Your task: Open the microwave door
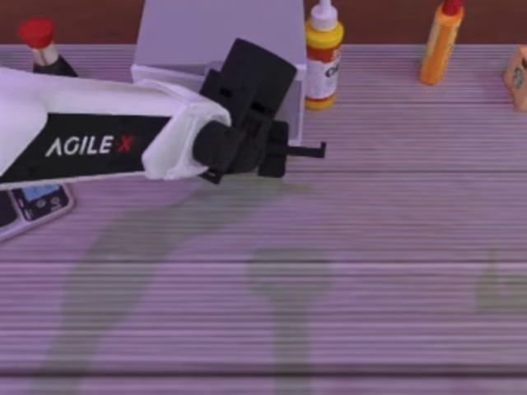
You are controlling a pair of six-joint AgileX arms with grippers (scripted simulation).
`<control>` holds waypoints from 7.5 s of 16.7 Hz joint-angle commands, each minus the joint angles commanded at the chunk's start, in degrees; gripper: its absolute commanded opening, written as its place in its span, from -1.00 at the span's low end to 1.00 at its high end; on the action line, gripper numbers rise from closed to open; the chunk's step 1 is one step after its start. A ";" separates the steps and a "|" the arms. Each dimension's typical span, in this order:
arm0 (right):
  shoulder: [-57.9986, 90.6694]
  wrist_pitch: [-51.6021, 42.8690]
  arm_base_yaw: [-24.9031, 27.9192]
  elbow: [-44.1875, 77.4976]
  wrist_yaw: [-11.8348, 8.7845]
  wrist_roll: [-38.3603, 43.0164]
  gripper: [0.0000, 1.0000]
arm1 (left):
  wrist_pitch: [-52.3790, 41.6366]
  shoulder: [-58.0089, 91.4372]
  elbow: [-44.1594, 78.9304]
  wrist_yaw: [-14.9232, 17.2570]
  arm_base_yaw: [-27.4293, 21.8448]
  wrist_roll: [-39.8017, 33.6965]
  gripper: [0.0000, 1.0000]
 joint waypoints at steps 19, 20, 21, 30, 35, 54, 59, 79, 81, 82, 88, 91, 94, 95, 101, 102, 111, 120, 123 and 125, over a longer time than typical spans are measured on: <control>0.00 0.00 0.00 0.00 0.00 0.00 1.00 | 1.22 -1.40 -2.12 1.56 0.41 2.03 -1.00; 0.00 0.00 0.00 0.00 0.00 0.00 1.00 | 1.22 -1.40 -2.12 1.56 0.41 2.03 -1.00; 0.00 0.00 0.00 0.00 0.00 0.00 1.00 | 1.22 -1.40 -2.12 1.56 0.41 2.03 -1.00; 0.00 0.00 0.00 0.00 0.00 0.00 1.00 | 1.22 -1.40 -2.12 1.56 0.41 2.03 -1.00; 0.00 0.00 0.00 0.00 0.00 0.00 1.00 | 1.22 -1.40 -2.12 1.56 0.41 2.03 -1.00; 0.00 0.00 0.00 0.00 0.00 0.00 1.00 | 2.29 -2.71 -4.05 3.08 0.86 3.97 -1.00; 0.00 0.00 0.00 0.00 0.00 0.00 1.00 | 2.29 -2.71 -4.05 3.08 0.86 3.97 -1.00; 0.00 0.00 0.00 0.00 0.00 0.00 1.00 | 3.26 -3.99 -5.92 4.68 1.35 5.96 -1.00; 0.00 0.00 0.00 0.00 0.00 0.00 1.00 | 3.26 -3.99 -5.92 4.68 1.35 5.96 -1.00; 0.00 0.00 0.00 0.00 0.00 0.00 1.00 | 3.26 -3.99 -5.92 4.68 1.35 5.96 -1.00; 0.00 0.00 0.00 0.00 0.00 0.00 1.00 | 3.26 -3.99 -5.92 4.68 1.35 5.96 -1.00; 0.00 0.00 0.00 0.00 0.00 0.00 1.00 | 3.26 -3.99 -5.92 4.68 1.35 5.96 -1.00; 0.00 0.00 0.00 0.00 0.00 0.00 1.00 | 3.26 -3.99 -5.92 4.68 1.35 5.96 -1.00; 0.00 0.00 0.00 0.00 0.00 0.00 1.00 | 3.26 -3.99 -5.92 4.68 1.35 5.96 -1.00; 0.00 0.00 0.00 0.00 0.00 0.00 1.00 | 3.39 -4.17 -6.29 5.43 1.17 6.26 -1.00; 0.00 0.00 0.00 0.00 0.00 0.00 1.00 | 3.66 -4.58 -6.64 5.68 1.38 6.73 -1.00; 0.00 0.00 0.00 0.00 0.00 0.00 1.00 | 4.17 -5.29 -7.78 6.38 1.93 8.05 -1.00; 0.00 0.00 0.00 0.00 0.00 0.00 1.00 | 4.17 -5.29 -7.78 6.38 1.93 8.05 -1.00; 0.00 0.00 0.00 0.00 0.00 0.00 1.00 | 4.17 -5.29 -7.78 6.38 1.93 8.05 -1.00; 0.00 0.00 0.00 0.00 0.00 0.00 1.00 | 4.17 -5.29 -7.78 6.38 1.93 8.05 -1.00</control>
